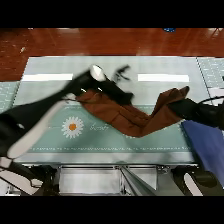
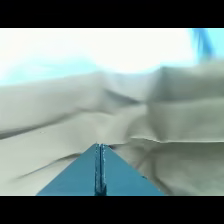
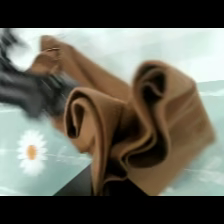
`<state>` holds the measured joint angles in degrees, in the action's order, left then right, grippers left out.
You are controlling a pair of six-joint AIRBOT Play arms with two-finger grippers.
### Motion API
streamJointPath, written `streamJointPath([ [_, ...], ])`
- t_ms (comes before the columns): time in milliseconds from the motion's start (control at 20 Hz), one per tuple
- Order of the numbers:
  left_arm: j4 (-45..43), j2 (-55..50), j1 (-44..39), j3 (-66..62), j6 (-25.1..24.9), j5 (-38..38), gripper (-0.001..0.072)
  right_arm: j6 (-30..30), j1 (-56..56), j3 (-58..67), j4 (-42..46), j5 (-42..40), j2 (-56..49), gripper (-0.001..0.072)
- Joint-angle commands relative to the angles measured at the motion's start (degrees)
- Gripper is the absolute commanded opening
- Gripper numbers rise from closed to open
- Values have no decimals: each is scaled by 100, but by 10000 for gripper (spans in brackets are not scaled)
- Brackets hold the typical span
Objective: Fold the shirts.
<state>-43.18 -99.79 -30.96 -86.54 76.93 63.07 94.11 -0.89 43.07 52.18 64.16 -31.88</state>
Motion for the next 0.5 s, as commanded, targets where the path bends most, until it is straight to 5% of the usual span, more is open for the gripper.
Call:
streamJointPath([
  [0, 11, 997, 1532, 511, 17, 188, 24, -780, 94, 114, -1154, -457, -713, 22],
  [300, 13, 3786, 4024, 2789, -450, 168, 25, -1272, 1947, 2109, -1311, -1526, -3504, 23],
  [450, 13, 4859, 4529, 3554, -459, 358, 24, -1266, 2426, 3425, -1364, -1574, -5080, 23],
])
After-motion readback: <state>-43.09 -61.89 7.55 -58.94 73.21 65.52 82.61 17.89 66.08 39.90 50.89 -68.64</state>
